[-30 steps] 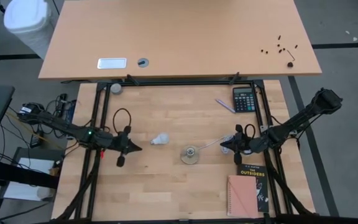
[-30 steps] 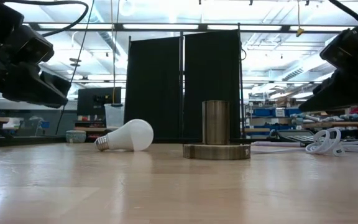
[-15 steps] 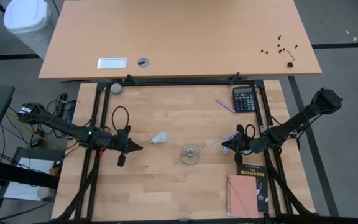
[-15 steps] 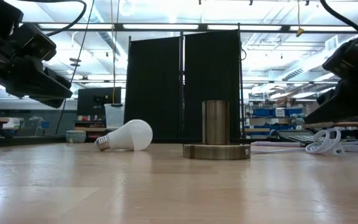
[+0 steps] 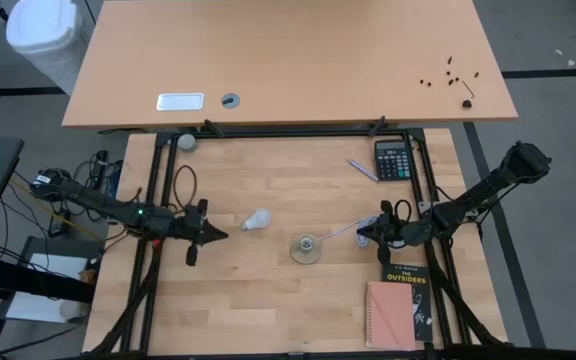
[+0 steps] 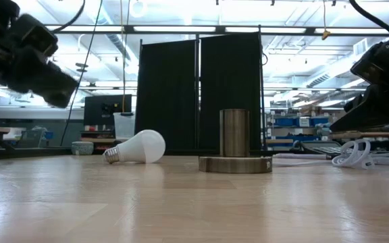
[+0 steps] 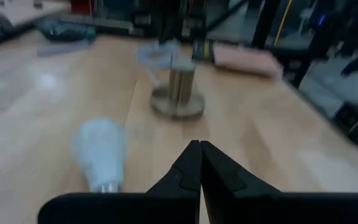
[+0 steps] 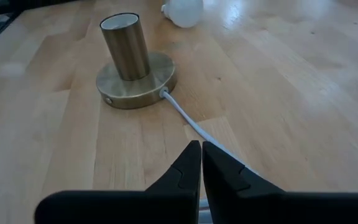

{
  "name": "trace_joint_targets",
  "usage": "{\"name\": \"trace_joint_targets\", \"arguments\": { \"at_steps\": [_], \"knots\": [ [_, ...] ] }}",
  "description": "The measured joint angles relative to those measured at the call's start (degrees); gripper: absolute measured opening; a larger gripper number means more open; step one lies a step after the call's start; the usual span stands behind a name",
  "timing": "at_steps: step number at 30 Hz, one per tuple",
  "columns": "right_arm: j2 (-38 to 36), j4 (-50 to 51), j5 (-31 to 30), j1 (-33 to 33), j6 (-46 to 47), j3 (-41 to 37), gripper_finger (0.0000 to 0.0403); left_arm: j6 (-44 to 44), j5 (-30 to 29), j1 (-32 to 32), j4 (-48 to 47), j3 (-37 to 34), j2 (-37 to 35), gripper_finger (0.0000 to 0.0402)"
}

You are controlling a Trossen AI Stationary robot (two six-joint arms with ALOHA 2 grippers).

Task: Screw lightbulb
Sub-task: Return to Home Position

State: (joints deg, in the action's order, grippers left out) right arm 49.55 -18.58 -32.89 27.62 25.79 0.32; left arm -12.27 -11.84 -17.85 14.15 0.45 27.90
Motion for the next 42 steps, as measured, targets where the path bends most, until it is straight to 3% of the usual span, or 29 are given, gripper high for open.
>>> {"name": "trace_joint_targets", "arguments": {
  "at_steps": [7,13,16,24,37,42],
  "knots": [
    [-3.58,0.96,0.0,0.0,-0.01,0.0,0.0023,0.0,0.0,0.0,-1.28,-0.02,-11.01,0.0011],
    [-11.23,13.77,0.0,0.0,-0.02,0.0,0.0027,0.0,0.02,0.0,-6.96,-0.02,-18.33,0.0011],
    [-12.94,14.28,0.14,-0.07,-0.44,0.04,0.0027,-0.01,0.14,0.0,-11.95,-0.02,-20.96,0.0011],
    [-16.82,14.42,0.16,-0.09,-0.44,0.04,0.003,-0.02,0.76,0.22,-12.24,-0.02,-23.71,0.0011],
    [-29.34,14.01,0.11,-0.11,-0.44,0.04,0.0031,-0.02,0.7,0.22,-12.18,-0.04,-23.88,0.0011],
    [-30.44,13.89,0.09,-0.11,-0.44,0.04,0.0031,-0.02,0.63,0.22,-11.98,-0.04,-23.87,0.0011]
  ]
}}
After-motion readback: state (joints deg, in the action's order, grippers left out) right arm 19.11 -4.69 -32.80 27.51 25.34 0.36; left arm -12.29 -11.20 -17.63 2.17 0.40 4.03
